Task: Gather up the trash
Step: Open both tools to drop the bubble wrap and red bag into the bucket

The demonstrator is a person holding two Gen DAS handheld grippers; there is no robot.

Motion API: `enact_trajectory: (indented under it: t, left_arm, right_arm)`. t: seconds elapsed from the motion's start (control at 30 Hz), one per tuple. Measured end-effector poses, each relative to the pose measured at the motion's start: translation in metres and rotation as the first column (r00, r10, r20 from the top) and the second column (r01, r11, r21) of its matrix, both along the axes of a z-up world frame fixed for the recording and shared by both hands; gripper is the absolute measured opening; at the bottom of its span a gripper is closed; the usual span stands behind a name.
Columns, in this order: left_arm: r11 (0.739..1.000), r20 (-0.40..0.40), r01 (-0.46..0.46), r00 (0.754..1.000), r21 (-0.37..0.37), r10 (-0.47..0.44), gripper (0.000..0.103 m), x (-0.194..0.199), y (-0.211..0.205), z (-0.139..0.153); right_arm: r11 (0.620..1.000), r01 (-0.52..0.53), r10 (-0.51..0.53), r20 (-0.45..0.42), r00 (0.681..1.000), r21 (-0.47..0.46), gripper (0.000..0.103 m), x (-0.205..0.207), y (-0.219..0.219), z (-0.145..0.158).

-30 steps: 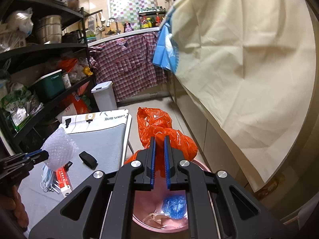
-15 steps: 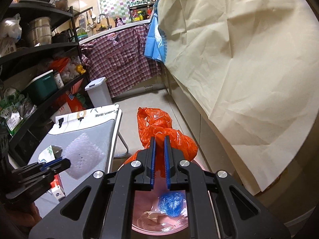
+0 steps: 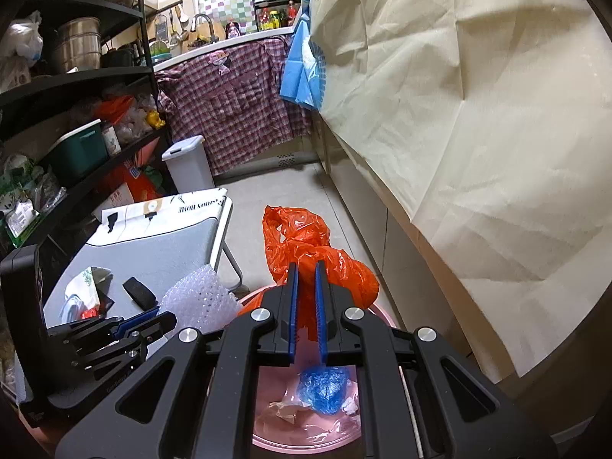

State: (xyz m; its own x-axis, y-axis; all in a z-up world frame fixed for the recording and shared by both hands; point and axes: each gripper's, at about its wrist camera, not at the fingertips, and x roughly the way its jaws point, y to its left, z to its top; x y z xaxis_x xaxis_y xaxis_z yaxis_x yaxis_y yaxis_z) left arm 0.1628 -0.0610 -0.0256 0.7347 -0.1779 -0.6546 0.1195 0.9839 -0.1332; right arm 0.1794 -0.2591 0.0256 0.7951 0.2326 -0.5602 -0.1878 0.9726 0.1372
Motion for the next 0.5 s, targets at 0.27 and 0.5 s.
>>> enact_trajectory:
  t: [0.27, 0.5]
  left_arm:
    - [0.998, -0.029, 0.038, 0.999, 0.040, -0.037, 0.012, 0.004, -0.013, -0.013]
    - [0.997, -0.045, 0.039, 0.998, 0.060, -0.036, 0.028, 0.003, -0.015, -0.024]
  right_arm:
    - [1.000, -0.009, 0.009, -0.024, 1.000, -0.020, 0.013, 0.008, 0.004, -0.009]
    - [0.999, 0.003, -0.006, -0.059, 0.998, -0.052, 0.037, 0.020, 0.008, -0.021]
